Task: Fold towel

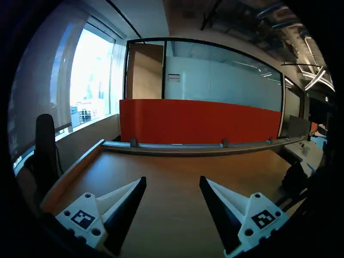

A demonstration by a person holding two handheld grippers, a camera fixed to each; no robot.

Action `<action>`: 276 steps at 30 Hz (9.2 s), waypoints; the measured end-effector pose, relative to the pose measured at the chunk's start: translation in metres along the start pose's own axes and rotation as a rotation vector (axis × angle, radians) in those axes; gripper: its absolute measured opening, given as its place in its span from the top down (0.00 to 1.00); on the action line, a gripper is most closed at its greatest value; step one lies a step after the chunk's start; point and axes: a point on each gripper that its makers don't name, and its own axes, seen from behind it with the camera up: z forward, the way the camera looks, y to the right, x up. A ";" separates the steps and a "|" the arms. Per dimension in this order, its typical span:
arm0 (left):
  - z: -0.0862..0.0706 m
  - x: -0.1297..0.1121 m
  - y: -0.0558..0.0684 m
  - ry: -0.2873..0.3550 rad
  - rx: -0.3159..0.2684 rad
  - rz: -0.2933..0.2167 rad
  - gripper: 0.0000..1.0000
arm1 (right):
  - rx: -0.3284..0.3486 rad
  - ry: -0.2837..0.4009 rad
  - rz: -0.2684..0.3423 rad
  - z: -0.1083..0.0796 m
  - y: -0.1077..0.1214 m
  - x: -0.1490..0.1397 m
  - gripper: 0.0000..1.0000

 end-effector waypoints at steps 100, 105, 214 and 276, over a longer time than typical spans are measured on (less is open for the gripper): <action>0.039 -0.142 -0.025 0.272 0.044 0.056 0.08 | 0.098 0.061 -0.010 -0.001 -0.170 -0.028 0.03; 0.040 -0.147 -0.029 0.270 0.053 0.053 0.08 | 0.102 0.057 -0.018 0.000 -0.174 -0.030 0.03; 0.045 -0.151 -0.027 0.249 0.044 0.043 0.08 | 0.078 0.127 0.043 0.023 -0.116 -0.198 0.01; 0.046 -0.152 -0.027 0.250 0.044 0.042 0.08 | 0.106 0.156 0.042 0.015 -0.126 -0.192 0.01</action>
